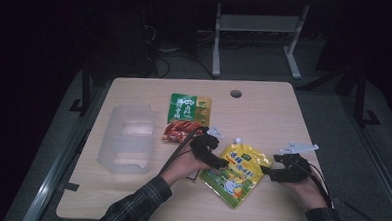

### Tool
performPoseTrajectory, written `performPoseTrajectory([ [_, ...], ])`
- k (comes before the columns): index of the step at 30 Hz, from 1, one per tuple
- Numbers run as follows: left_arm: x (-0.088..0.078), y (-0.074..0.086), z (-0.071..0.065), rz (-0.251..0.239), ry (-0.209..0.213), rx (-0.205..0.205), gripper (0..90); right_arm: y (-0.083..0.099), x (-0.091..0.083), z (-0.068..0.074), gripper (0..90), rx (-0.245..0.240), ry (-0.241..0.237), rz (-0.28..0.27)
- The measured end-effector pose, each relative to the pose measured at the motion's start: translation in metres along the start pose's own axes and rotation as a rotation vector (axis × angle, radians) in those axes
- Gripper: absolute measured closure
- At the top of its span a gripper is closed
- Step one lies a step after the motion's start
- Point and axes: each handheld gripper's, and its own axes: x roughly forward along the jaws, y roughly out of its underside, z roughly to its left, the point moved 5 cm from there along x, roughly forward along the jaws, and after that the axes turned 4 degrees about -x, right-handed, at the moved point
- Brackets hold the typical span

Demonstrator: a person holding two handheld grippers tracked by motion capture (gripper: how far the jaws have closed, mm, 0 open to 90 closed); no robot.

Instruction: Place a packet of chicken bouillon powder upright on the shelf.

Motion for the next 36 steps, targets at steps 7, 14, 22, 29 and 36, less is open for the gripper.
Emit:
performPoseTrajectory([
  [7, 0.018, -0.005, 0.002, 0.064, 0.009, -0.013, 23.8, 0.001, -0.004, 0.005, 28.8, -0.002, -0.007, -0.005],
  [14, 0.022, -0.006, 0.000, 0.093, 0.040, -0.009, 30.3, 0.001, -0.004, 0.003, 28.4, -0.011, 0.000, -0.011],
  [22, 0.022, -0.007, -0.003, 0.112, 0.020, -0.017, 43.1, 0.000, -0.005, 0.002, 28.3, -0.001, 0.009, -0.010],
  [29, 0.020, -0.007, 0.002, 0.103, 0.037, -0.039, 68.1, -0.001, -0.005, 0.000, 27.7, -0.007, 0.013, -0.024],
  [36, 0.021, -0.007, 0.000, 0.095, 0.076, -0.046, 81.2, -0.002, -0.005, 0.000, 27.6, -0.003, 0.014, -0.026],
])
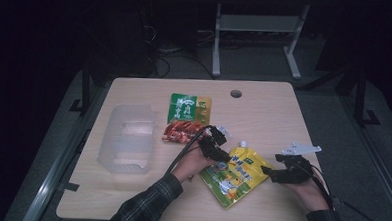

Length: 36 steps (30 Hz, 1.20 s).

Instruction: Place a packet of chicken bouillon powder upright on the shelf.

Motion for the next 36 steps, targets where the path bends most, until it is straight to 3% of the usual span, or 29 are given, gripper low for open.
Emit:
performPoseTrajectory([
  [5, -0.001, 0.000, 0.000, -0.018, 0.021, -0.030, 85.7, -0.001, -0.002, -0.002, 27.1, 0.003, 0.004, -0.008],
  [9, -0.006, -0.002, 0.000, -0.075, 0.041, -0.048, 88.0, -0.003, -0.006, -0.002, 26.5, 0.015, 0.007, -0.017],
  [13, -0.014, -0.006, -0.003, -0.129, 0.032, -0.049, 88.0, -0.004, -0.008, -0.003, 26.0, 0.013, 0.012, -0.032],
  [17, -0.027, -0.009, -0.004, -0.192, 0.037, -0.059, 88.1, -0.004, -0.010, -0.002, 24.1, 0.026, 0.007, -0.035],
  [24, -0.057, -0.010, -0.001, -0.269, 0.007, -0.059, 88.4, -0.007, -0.014, -0.002, 21.0, 0.058, -0.019, -0.071],
  [28, -0.077, -0.009, 0.000, -0.327, 0.001, -0.067, 88.4, -0.007, -0.013, 0.000, 18.4, 0.082, -0.057, -0.083],
  [36, -0.098, -0.007, 0.001, -0.399, 0.005, -0.068, 88.5, -0.010, 0.005, 0.012, 16.7, 0.128, -0.212, -0.111],
])
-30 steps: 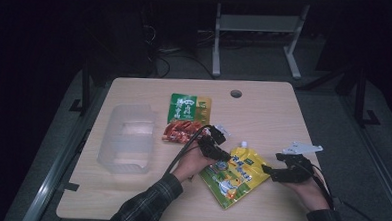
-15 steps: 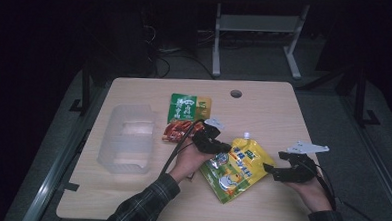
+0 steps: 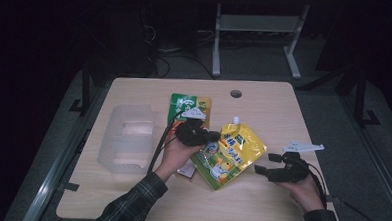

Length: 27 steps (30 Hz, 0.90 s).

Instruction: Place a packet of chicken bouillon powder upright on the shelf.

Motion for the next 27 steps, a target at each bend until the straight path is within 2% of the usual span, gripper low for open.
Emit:
performPoseTrajectory([
  [1, -0.001, 0.000, -0.001, -0.001, 0.008, -0.003, 88.5, -0.001, 0.003, 0.002, 17.1, 0.006, -0.023, -0.010],
  [2, -0.002, 0.000, -0.001, -0.003, 0.013, -0.002, 88.4, -0.005, 0.010, 0.004, 17.3, 0.021, -0.071, -0.036],
  [3, -0.002, 0.000, -0.002, -0.007, 0.013, 0.007, 88.4, -0.005, 0.010, 0.004, 17.3, 0.021, -0.071, -0.036],
  [7, -0.005, -0.001, -0.006, -0.017, 0.021, 0.006, 88.4, -0.012, 0.024, 0.007, 21.4, 0.028, -0.136, -0.096],
  [12, -0.006, -0.001, -0.008, -0.026, 0.036, 0.005, 88.4, -0.016, 0.030, 0.013, 28.3, 0.024, -0.164, -0.132],
  [14, -0.006, -0.001, -0.008, -0.027, 0.033, 0.008, 88.4, -0.017, 0.038, 0.018, 36.9, 0.013, -0.182, -0.127],
  [15, -0.006, -0.001, -0.007, -0.028, 0.028, 0.011, 88.4, -0.017, 0.038, 0.018, 36.9, 0.013, -0.182, -0.127],
  [16, -0.006, 0.000, -0.007, -0.030, 0.030, 0.009, 88.3, -0.018, 0.039, 0.021, 44.8, 0.007, -0.189, -0.132],
  [17, -0.007, 0.000, -0.007, -0.033, 0.030, 0.002, 88.3, -0.019, 0.038, 0.022, 48.5, 0.002, -0.197, -0.140],
  [18, -0.007, 0.000, -0.007, -0.033, 0.030, 0.002, 88.3, -0.019, 0.038, 0.022, 48.5, 0.002, -0.197, -0.140],
  [19, -0.008, 0.000, -0.006, -0.034, 0.028, 0.008, 88.3, -0.021, 0.036, 0.023, 56.7, 0.001, -0.198, -0.159],
  [20, -0.008, 0.000, -0.006, -0.034, 0.028, 0.008, 88.3, -0.021, 0.036, 0.023, 56.7, 0.001, -0.198, -0.159],
  [21, -0.008, 0.000, -0.006, -0.035, 0.027, 0.009, 88.3, -0.024, 0.032, 0.023, 65.3, -0.008, -0.197, -0.186],
  [22, -0.009, 0.000, -0.005, -0.035, 0.025, 0.009, 88.3, -0.024, 0.032, 0.023, 65.3, -0.008, -0.197, -0.186],
  [23, -0.009, 0.000, -0.005, -0.040, 0.022, 0.007, 88.3, -0.025, 0.031, 0.023, 69.3, -0.012, -0.199, -0.195],
  [24, -0.009, 0.000, -0.005, -0.039, 0.021, 0.009, 88.2, -0.026, 0.027, 0.024, 76.7, -0.036, -0.190, -0.203],
  [25, -0.009, 0.000, -0.005, -0.036, 0.021, 0.010, 88.2, -0.026, 0.027, 0.024, 76.7, -0.036, -0.190, -0.203],
  [26, -0.008, 0.000, -0.005, -0.036, 0.020, 0.010, 88.2, -0.029, 0.025, 0.025, 82.8, -0.055, -0.186, -0.208],
  [27, -0.008, 0.000, -0.004, -0.032, 0.017, 0.018, 88.2, -0.029, 0.025, 0.025, 82.8, -0.055, -0.186, -0.208],
])
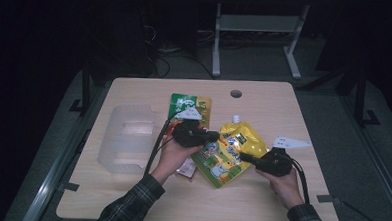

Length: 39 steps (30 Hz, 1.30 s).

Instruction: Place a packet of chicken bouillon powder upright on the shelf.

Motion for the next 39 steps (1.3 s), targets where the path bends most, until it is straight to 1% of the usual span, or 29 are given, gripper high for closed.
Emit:
performPoseTrajectory([
  [3, -0.001, 0.000, 0.000, -0.003, 0.000, -0.005, 88.2, -0.004, -0.001, 0.002, 85.6, -0.027, 0.005, 0.009],
  [5, -0.003, 0.000, 0.000, 0.000, 0.002, 0.006, 88.1, -0.007, -0.001, 0.002, 86.5, -0.042, 0.004, 0.015],
  [7, -0.004, 0.001, 0.000, -0.005, 0.002, 0.008, 88.0, -0.010, -0.002, 0.003, 87.1, -0.054, 0.003, 0.023],
  [11, -0.008, 0.003, 0.001, -0.007, 0.004, 0.014, 87.8, -0.014, -0.003, 0.005, 87.7, -0.055, -0.012, 0.038],
  [12, -0.009, 0.004, 0.001, -0.007, 0.006, 0.019, 87.7, -0.016, -0.003, 0.006, 87.8, -0.053, -0.019, 0.049],
  [14, -0.010, 0.005, 0.000, -0.007, 0.007, 0.022, 87.4, -0.018, -0.004, 0.007, 88.0, -0.060, -0.019, 0.051],
  [15, -0.011, 0.005, 0.001, -0.007, 0.006, 0.031, 87.4, -0.018, -0.004, 0.007, 88.0, -0.060, -0.019, 0.051],
  [17, -0.013, 0.005, 0.001, -0.008, -0.002, 0.039, 86.6, -0.020, -0.005, 0.008, 88.3, -0.068, -0.025, 0.056],
  [20, -0.016, 0.007, 0.004, -0.005, -0.040, 0.074, 85.3, -0.023, -0.008, 0.008, 88.6, -0.080, -0.034, 0.063],
  [21, -0.017, 0.007, 0.005, -0.005, -0.033, 0.070, 86.4, -0.024, -0.009, 0.008, 88.7, -0.090, -0.034, 0.062],
  [22, -0.018, 0.008, 0.006, 0.000, -0.035, 0.071, 83.8, -0.025, -0.011, 0.008, 88.7, -0.090, -0.032, 0.060],
  [23, -0.019, 0.010, 0.006, 0.009, -0.036, 0.080, 79.2, -0.026, -0.012, 0.007, 88.8, -0.088, -0.029, 0.056],
  [25, -0.020, 0.013, 0.004, 0.029, -0.036, 0.095, 72.9, -0.028, -0.016, 0.005, 88.9, -0.089, -0.021, 0.053],
  [27, -0.021, 0.018, -0.001, 0.060, -0.019, 0.109, 67.3, -0.030, -0.019, 0.004, 88.9, -0.087, -0.016, 0.052],
  [29, -0.023, 0.025, -0.005, 0.088, -0.004, 0.128, 59.8, -0.032, -0.022, 0.002, 88.9, -0.086, -0.008, 0.052],
  [30, -0.023, 0.028, -0.007, 0.099, -0.001, 0.134, 56.7, -0.033, -0.023, 0.001, 88.9, -0.078, -0.004, 0.059],
  [32, -0.026, 0.034, -0.010, 0.113, 0.003, 0.142, 50.7, -0.036, -0.026, 0.000, 88.9, -0.081, 0.006, 0.062],
  [34, -0.029, 0.041, -0.012, 0.121, 0.007, 0.137, 45.1, -0.039, -0.027, 0.000, 88.9, -0.081, 0.019, 0.075],
  [36, -0.032, 0.049, -0.014, 0.131, 0.011, 0.129, 37.9, -0.043, -0.029, 0.000, 89.0, -0.086, 0.027, 0.076],
  [37, -0.034, 0.053, -0.016, 0.138, 0.010, 0.127, 37.9, -0.043, -0.029, 0.000, 89.0, -0.086, 0.027, 0.076],
  [39, -0.038, 0.060, -0.018, 0.146, 0.008, 0.119, 35.1, -0.045, -0.030, -0.001, 89.0, -0.090, 0.036, 0.080],
])
